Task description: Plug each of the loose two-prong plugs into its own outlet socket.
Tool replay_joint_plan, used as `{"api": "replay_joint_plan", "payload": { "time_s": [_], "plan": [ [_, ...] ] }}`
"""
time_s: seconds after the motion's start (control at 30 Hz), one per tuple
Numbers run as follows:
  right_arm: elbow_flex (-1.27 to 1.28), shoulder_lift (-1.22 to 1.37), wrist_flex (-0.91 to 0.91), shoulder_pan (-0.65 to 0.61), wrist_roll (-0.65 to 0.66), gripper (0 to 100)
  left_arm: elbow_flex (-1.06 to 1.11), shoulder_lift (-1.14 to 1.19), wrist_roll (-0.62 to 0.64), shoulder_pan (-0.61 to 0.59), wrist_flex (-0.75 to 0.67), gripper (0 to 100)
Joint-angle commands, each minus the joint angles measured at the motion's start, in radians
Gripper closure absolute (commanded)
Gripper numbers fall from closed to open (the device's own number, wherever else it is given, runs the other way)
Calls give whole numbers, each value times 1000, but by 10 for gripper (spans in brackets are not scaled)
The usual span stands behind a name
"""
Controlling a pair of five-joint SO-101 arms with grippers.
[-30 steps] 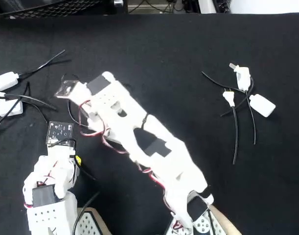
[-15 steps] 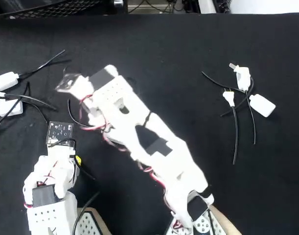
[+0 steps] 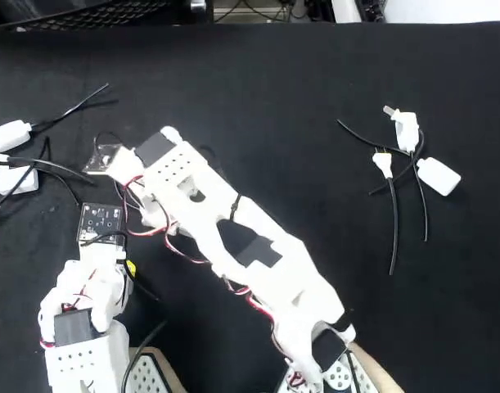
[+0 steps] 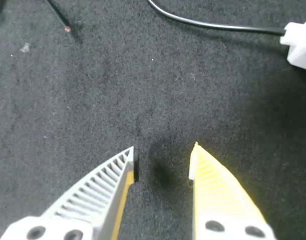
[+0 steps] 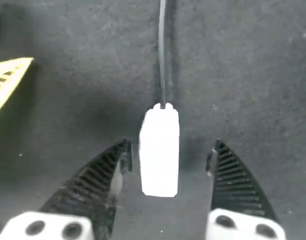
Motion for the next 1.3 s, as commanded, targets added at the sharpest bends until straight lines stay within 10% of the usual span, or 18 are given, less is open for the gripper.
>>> {"api": "replay_joint_plan", "payload": {
  "time_s": [0.0, 1.27],
  "plan": [
    [10, -45, -23, 17, -3, 757, 16, 0, 2, 7, 6, 816],
    [-134, 148, -75, 278, 229, 756, 16, 0, 2, 5, 6, 816]
  ]
}}
